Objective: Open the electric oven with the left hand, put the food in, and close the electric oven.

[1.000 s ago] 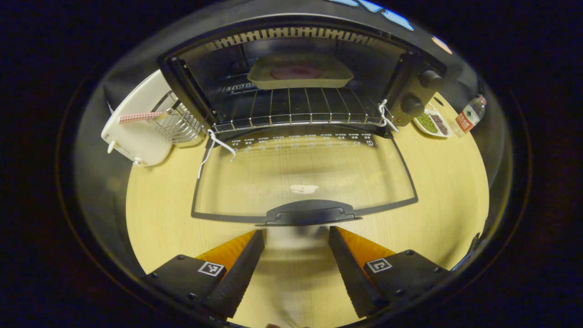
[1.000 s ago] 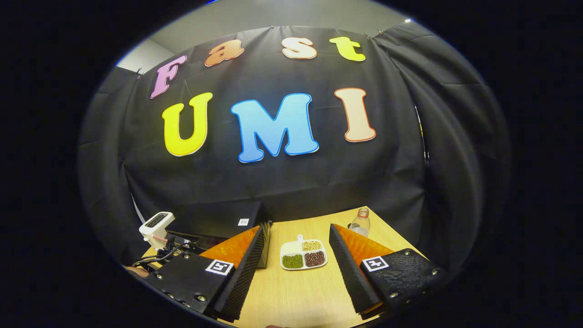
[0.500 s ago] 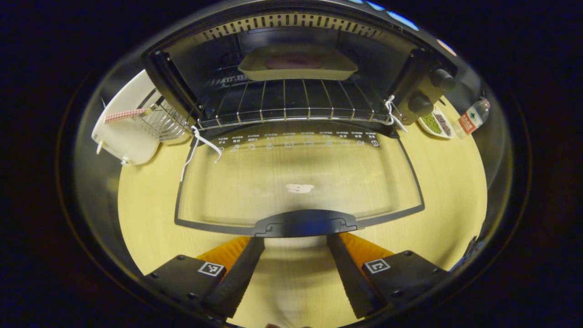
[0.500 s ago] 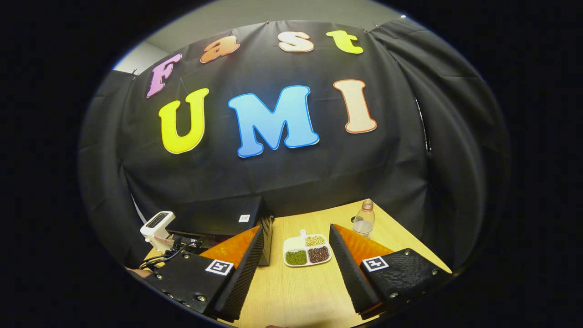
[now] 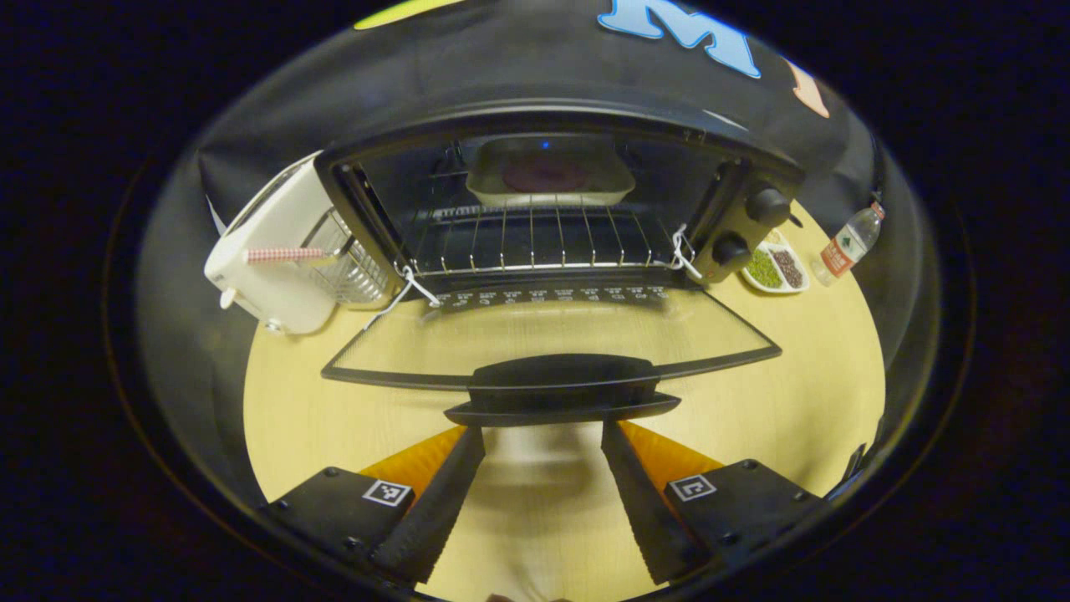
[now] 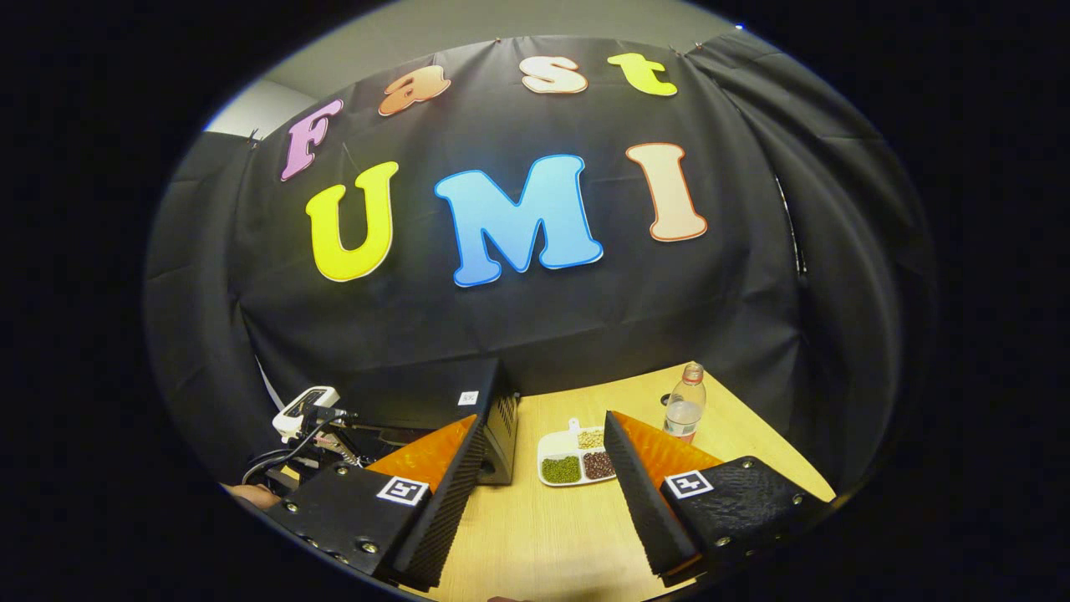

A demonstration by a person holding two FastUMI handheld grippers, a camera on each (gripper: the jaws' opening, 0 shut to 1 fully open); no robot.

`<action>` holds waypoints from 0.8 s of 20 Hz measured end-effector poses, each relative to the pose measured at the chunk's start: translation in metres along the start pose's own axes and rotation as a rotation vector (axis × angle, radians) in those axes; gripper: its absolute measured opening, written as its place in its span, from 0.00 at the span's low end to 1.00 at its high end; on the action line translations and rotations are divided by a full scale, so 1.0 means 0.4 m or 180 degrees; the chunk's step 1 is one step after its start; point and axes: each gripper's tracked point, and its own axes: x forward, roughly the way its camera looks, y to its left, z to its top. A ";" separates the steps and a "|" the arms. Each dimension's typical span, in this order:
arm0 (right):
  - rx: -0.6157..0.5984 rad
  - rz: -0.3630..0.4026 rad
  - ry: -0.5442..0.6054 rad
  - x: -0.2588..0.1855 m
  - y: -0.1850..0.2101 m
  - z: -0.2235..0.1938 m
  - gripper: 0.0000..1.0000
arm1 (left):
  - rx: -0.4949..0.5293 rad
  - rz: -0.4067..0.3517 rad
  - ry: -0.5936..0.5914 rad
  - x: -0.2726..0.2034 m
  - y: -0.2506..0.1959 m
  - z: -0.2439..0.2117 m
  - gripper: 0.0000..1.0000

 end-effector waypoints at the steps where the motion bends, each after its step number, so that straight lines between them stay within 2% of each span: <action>1: -0.0017 0.0021 0.0000 -0.001 0.004 0.001 0.87 | -0.0015 0.0009 -0.0054 -0.007 0.000 0.014 0.96; 2: -0.0033 0.0038 -0.0003 -0.003 0.008 0.002 0.87 | -0.0025 0.0020 -0.0113 -0.015 -0.001 0.029 0.92; 3: -0.0041 0.0055 -0.0005 -0.003 0.013 0.003 0.88 | -0.0034 0.0042 -0.0169 -0.023 0.003 0.045 1.00; 4: -0.0041 0.0071 -0.0010 -0.006 0.017 0.005 0.88 | -0.0044 0.0068 -0.0246 -0.034 0.006 0.067 0.96; 6: -0.0052 0.0093 -0.0032 -0.010 0.023 0.010 0.88 | -0.0068 0.0072 -0.0475 -0.065 0.005 0.120 1.00; 8: -0.0070 0.0106 -0.0037 -0.015 0.022 0.011 0.88 | -0.0095 0.0058 -0.0693 -0.094 -0.004 0.172 0.92; 10: -0.0087 0.0111 -0.0051 -0.025 0.014 0.016 0.88 | -0.0101 0.0052 -0.1016 -0.145 -0.015 0.229 0.96; 11: -0.0105 0.0105 -0.0075 -0.027 0.007 0.024 0.88 | -0.0077 0.0050 -0.1233 -0.199 -0.026 0.264 1.00; 12: -0.0136 0.0099 -0.0112 -0.029 0.000 0.033 0.88 | -0.0062 0.0057 -0.1495 -0.265 -0.037 0.291 0.92; 13: -0.0177 0.0103 -0.0149 -0.033 -0.007 0.048 0.88 | -0.0065 0.0052 -0.1808 -0.339 -0.057 0.328 0.96; 16: -0.0232 0.0142 -0.0305 -0.053 -0.019 0.120 0.87 | -0.0059 0.0059 -0.2704 -0.604 -0.125 0.394 0.96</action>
